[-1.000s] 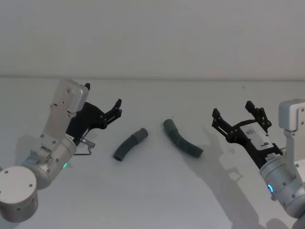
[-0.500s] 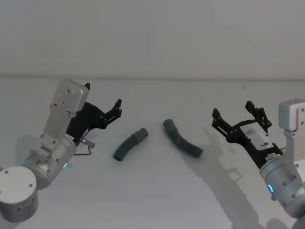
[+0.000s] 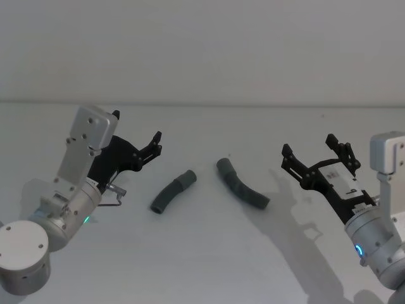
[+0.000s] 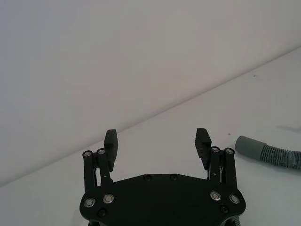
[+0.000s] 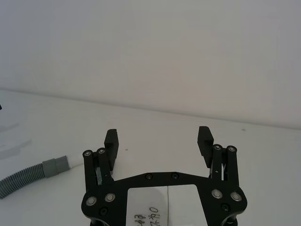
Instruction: Use both hands to pick up one end of the pipe from the table, align the ends, and insert them.
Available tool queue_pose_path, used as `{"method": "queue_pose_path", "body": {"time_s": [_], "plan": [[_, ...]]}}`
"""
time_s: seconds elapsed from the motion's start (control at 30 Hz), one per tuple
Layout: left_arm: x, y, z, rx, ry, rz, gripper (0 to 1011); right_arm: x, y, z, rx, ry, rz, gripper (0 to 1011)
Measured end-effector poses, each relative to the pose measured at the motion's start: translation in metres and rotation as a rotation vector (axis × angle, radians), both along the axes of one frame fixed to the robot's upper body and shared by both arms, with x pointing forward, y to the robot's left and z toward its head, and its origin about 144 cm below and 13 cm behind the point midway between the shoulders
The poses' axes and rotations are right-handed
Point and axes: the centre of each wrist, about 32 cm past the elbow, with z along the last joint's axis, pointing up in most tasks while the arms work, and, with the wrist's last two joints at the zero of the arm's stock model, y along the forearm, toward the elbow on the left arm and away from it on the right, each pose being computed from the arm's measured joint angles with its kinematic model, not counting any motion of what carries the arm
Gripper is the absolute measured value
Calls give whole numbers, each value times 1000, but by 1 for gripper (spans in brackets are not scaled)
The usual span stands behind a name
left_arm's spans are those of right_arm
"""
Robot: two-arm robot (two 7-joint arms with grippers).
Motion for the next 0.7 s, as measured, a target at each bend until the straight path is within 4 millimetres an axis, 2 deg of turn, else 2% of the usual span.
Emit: {"method": "queue_pose_path", "body": {"time_s": [0.7], "plan": [[0,0,0,0,0,0,1001,0,0,0,0,0,0,1001]]}}
